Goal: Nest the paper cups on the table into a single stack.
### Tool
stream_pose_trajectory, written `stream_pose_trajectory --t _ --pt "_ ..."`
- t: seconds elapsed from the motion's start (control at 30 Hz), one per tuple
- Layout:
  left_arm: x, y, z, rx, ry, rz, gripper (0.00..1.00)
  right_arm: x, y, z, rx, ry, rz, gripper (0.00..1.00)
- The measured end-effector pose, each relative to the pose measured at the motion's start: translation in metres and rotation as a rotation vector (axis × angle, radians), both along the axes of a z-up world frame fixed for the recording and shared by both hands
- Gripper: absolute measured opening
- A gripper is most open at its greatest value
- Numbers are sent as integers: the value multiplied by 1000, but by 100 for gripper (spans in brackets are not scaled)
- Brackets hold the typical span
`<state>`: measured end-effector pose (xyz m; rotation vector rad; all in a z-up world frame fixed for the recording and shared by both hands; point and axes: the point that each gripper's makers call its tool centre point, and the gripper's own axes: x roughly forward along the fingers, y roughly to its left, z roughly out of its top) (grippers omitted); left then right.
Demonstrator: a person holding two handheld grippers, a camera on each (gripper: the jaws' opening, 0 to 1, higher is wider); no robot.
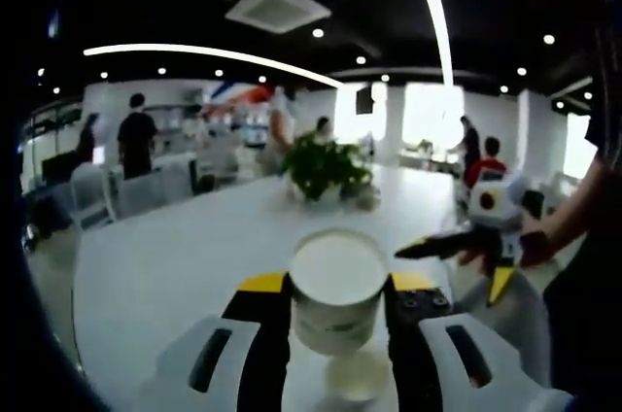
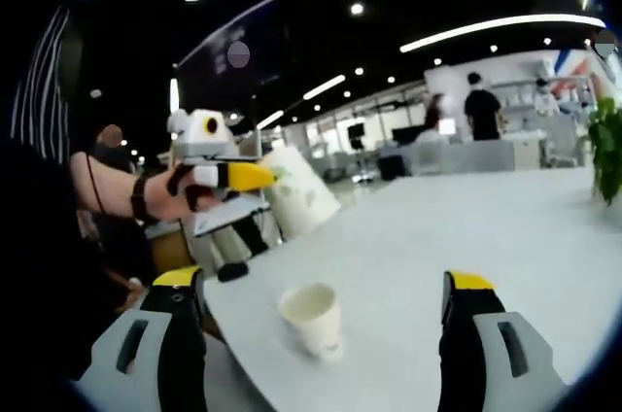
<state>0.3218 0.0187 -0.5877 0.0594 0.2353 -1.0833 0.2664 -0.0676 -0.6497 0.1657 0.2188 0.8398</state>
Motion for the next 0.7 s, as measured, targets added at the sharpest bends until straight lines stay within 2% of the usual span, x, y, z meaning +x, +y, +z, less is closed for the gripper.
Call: stream_pose_trajectory --t 0.37,0.7 --pt "-14 -23 7 -5 -17 -82 36 -5 15 8 31 -6 44 98" --pt "-20 -31 7 -18 -2 -122 36 -6 24 11 51 -8 78 96"
